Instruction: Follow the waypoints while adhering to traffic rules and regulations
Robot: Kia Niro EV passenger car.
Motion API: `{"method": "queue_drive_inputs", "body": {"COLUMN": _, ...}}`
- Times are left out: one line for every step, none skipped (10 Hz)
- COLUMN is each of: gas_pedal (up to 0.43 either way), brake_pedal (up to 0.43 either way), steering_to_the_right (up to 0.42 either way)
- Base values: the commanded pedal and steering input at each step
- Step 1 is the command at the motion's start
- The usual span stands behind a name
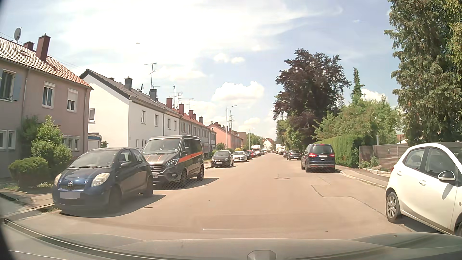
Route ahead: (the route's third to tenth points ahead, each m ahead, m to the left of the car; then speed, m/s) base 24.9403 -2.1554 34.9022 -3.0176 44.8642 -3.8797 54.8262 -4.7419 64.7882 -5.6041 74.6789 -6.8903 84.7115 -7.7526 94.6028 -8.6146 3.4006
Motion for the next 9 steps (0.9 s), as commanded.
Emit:
{"method": "queue_drive_inputs", "body": {"gas_pedal": 0.177, "brake_pedal": 0.0, "steering_to_the_right": 0.171}}
{"method": "queue_drive_inputs", "body": {"gas_pedal": 0.177, "brake_pedal": 0.0, "steering_to_the_right": 0.145}}
{"method": "queue_drive_inputs", "body": {"gas_pedal": 0.177, "brake_pedal": 0.0, "steering_to_the_right": 0.115}}
{"method": "queue_drive_inputs", "body": {"gas_pedal": 0.177, "brake_pedal": 0.0, "steering_to_the_right": 0.097}}
{"method": "queue_drive_inputs", "body": {"gas_pedal": 0.177, "brake_pedal": 0.0, "steering_to_the_right": 0.09}}
{"method": "queue_drive_inputs", "body": {"gas_pedal": 0.177, "brake_pedal": 0.0, "steering_to_the_right": 0.086}}
{"method": "queue_drive_inputs", "body": {"gas_pedal": 0.177, "brake_pedal": 0.0, "steering_to_the_right": 0.08}}
{"method": "queue_drive_inputs", "body": {"gas_pedal": 0.177, "brake_pedal": 0.0, "steering_to_the_right": 0.076}}
{"method": "queue_drive_inputs", "body": {"gas_pedal": 0.177, "brake_pedal": 0.0, "steering_to_the_right": 0.069}}
